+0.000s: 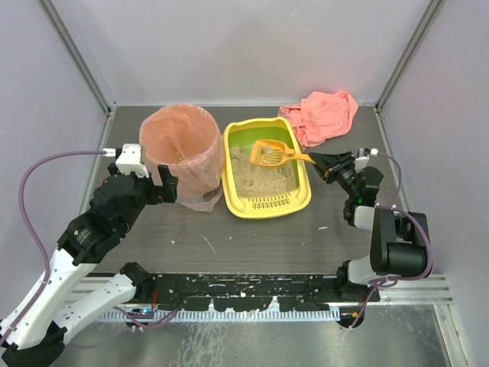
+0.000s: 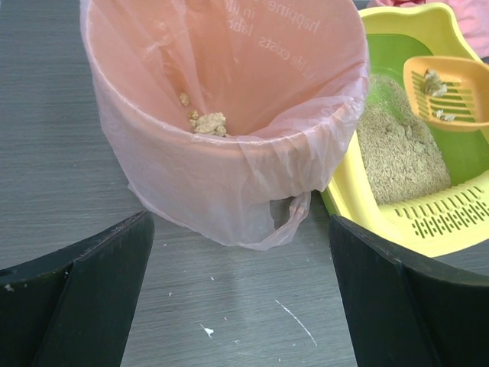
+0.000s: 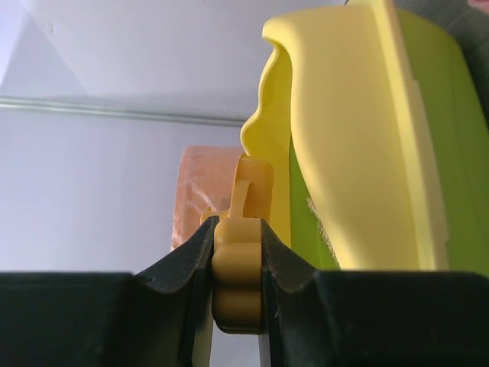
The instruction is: Clean the litter box
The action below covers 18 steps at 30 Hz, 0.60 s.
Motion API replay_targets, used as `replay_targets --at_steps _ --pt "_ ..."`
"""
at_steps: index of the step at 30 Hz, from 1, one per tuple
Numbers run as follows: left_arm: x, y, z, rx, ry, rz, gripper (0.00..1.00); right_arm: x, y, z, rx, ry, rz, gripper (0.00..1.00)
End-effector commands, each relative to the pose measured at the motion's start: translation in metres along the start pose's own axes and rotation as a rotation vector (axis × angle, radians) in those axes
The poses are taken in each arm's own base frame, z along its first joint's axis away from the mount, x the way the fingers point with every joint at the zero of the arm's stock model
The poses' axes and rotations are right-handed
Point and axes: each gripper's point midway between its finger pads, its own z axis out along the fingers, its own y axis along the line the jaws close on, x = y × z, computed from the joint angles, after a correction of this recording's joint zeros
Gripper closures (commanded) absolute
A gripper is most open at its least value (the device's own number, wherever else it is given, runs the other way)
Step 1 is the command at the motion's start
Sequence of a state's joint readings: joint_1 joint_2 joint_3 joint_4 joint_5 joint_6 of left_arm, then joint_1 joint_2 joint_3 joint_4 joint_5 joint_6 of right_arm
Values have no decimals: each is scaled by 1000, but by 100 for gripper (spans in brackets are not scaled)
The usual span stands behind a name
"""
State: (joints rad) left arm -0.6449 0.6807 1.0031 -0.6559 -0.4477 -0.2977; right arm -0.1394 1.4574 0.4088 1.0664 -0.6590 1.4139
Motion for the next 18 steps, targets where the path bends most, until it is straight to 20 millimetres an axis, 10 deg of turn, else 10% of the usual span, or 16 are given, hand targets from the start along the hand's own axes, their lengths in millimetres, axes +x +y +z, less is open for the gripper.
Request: replay_targets --at_steps 1,10,14,18 --pt "-27 -14 -3 67 -46 1 2 -13 21 -5 -47 -45 -33 99" --pt "-29 -16 -4 80 -46 51 2 5 35 6 -59 43 -68 99" --pt "-28 -15 -5 81 -46 42 2 -32 17 -20 1 -124 20 99" --pt "-27 -11 -4 61 -71 13 2 -7 39 -5 -27 -16 -70 99"
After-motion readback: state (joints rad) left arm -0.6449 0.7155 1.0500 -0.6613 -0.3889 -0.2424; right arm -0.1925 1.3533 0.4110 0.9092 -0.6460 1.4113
